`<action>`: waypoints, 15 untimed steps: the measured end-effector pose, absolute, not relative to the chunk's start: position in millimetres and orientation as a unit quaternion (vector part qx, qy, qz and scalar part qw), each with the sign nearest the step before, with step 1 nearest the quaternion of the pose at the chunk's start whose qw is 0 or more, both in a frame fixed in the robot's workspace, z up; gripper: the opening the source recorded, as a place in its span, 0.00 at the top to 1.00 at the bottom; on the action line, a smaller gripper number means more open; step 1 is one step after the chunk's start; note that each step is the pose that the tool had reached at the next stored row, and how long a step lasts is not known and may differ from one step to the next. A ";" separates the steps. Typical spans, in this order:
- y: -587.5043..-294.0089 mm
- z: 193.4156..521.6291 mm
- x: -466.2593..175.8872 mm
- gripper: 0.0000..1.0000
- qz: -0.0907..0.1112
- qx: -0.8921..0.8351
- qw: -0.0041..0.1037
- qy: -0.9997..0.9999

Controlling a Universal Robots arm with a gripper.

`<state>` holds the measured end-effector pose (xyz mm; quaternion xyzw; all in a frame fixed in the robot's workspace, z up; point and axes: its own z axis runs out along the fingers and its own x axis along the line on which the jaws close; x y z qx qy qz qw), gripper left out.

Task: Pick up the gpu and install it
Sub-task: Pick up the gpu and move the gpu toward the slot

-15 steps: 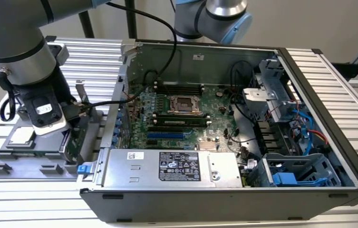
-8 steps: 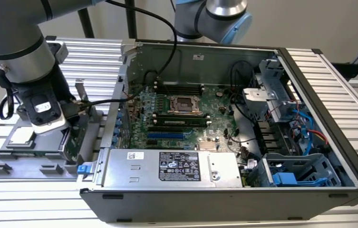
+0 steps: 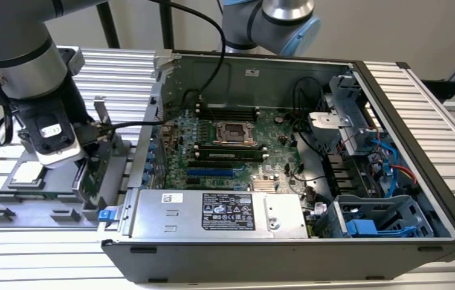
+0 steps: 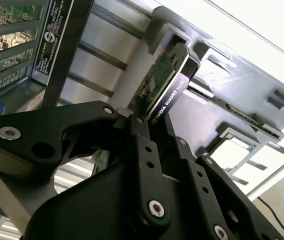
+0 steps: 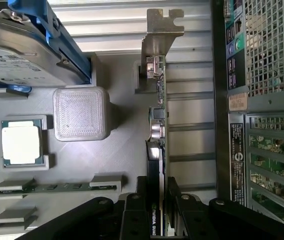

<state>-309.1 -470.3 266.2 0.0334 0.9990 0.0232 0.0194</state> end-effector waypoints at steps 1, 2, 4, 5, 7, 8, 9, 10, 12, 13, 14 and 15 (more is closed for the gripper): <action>-470.3 267.6 -309.1 1.00 0.023 0.033 0.019 0.999; -470.3 269.0 -309.1 1.00 0.023 0.033 0.019 0.999; -470.3 271.8 -309.1 1.00 0.023 0.033 0.019 0.999; -470.3 273.1 -309.1 1.00 0.023 0.033 0.019 0.999; -470.3 276.2 -309.1 1.00 0.023 0.033 0.019 0.999; -470.3 277.7 -309.1 1.00 0.023 0.033 0.019 0.999; -470.3 279.2 -309.1 1.00 0.023 0.033 0.019 0.999; -470.3 280.6 -309.1 1.00 0.023 0.033 0.019 0.999; -470.3 283.4 -309.1 1.00 0.023 0.033 0.019 0.999; -470.3 284.8 -309.1 1.00 0.023 0.033 0.019 0.999; -470.3 286.2 -309.1 1.00 0.023 0.033 0.019 0.999; -470.3 287.5 -309.1 1.00 0.023 0.033 0.019 0.999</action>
